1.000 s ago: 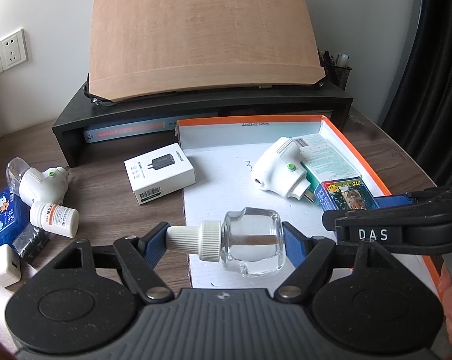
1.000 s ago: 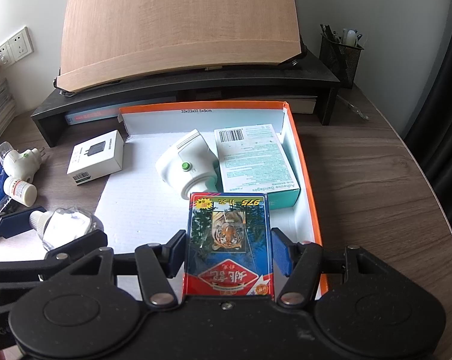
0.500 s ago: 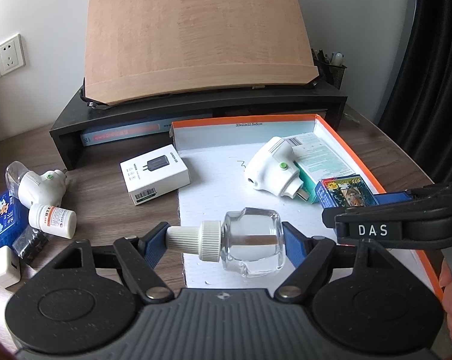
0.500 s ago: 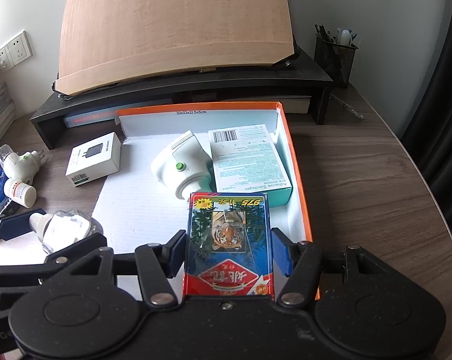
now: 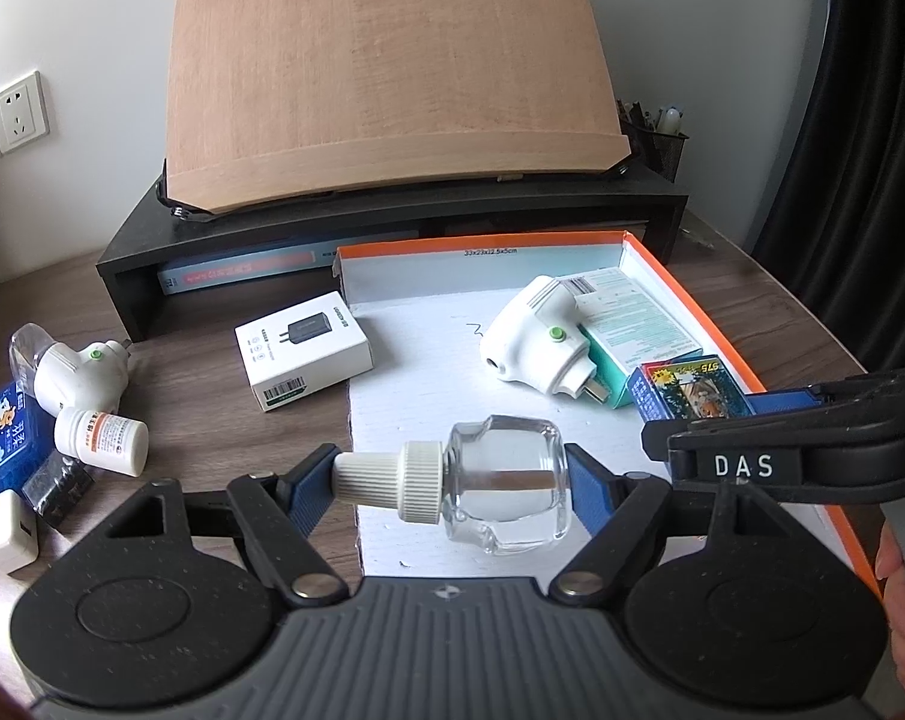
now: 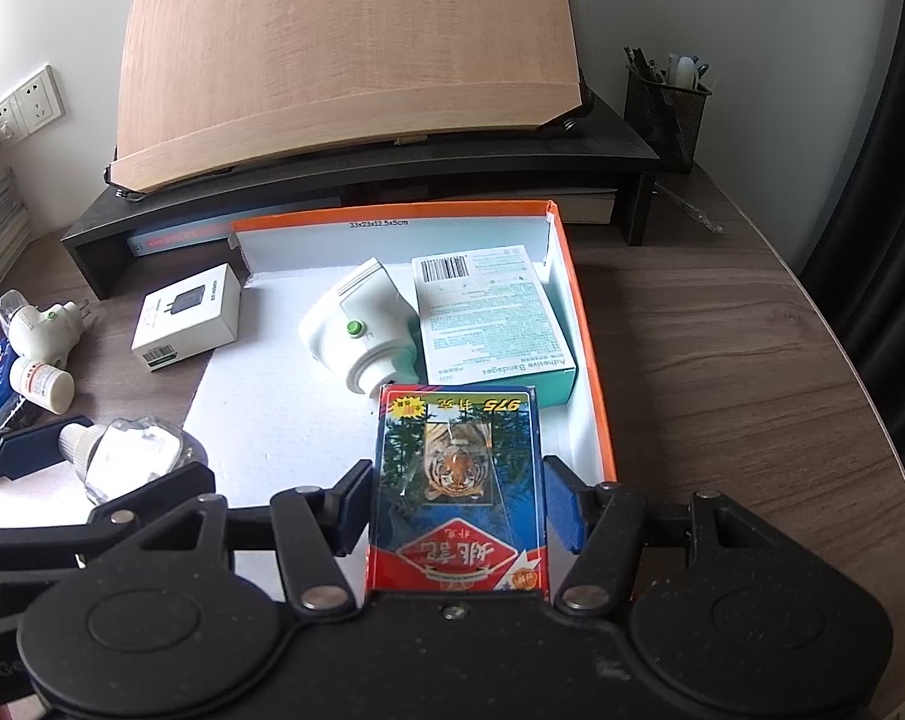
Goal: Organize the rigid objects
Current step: 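Lower and open the left tool releasing the glass bottle while the right tool releases the card box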
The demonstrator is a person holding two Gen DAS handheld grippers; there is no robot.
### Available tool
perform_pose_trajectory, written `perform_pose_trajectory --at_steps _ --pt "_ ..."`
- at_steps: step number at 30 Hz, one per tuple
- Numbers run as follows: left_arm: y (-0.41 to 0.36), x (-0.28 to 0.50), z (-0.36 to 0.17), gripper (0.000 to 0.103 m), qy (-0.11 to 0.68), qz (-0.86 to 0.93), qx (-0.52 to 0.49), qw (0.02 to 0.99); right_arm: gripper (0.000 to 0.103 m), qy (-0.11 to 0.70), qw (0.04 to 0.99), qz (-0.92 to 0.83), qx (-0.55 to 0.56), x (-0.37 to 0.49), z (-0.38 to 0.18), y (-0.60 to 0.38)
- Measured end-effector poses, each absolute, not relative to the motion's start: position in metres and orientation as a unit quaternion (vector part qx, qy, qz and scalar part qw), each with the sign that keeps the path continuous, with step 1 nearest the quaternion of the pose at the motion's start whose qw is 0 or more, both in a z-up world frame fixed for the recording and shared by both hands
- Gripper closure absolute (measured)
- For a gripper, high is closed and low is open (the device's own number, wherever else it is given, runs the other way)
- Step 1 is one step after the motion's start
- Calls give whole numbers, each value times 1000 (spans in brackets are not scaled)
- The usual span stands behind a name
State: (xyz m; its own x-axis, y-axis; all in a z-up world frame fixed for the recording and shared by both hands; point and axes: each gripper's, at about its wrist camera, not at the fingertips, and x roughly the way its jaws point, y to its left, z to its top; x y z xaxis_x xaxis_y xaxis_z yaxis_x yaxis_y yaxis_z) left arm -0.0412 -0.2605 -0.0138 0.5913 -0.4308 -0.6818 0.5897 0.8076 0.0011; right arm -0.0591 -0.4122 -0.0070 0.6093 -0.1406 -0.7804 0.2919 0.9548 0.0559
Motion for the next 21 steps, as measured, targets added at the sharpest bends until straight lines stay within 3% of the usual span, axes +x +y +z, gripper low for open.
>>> perform_pose_trajectory --at_steps 21 --pt "-263 -38 -16 23 350 -290 114 883 31 430 889 -127 88 -56 -11 -416"
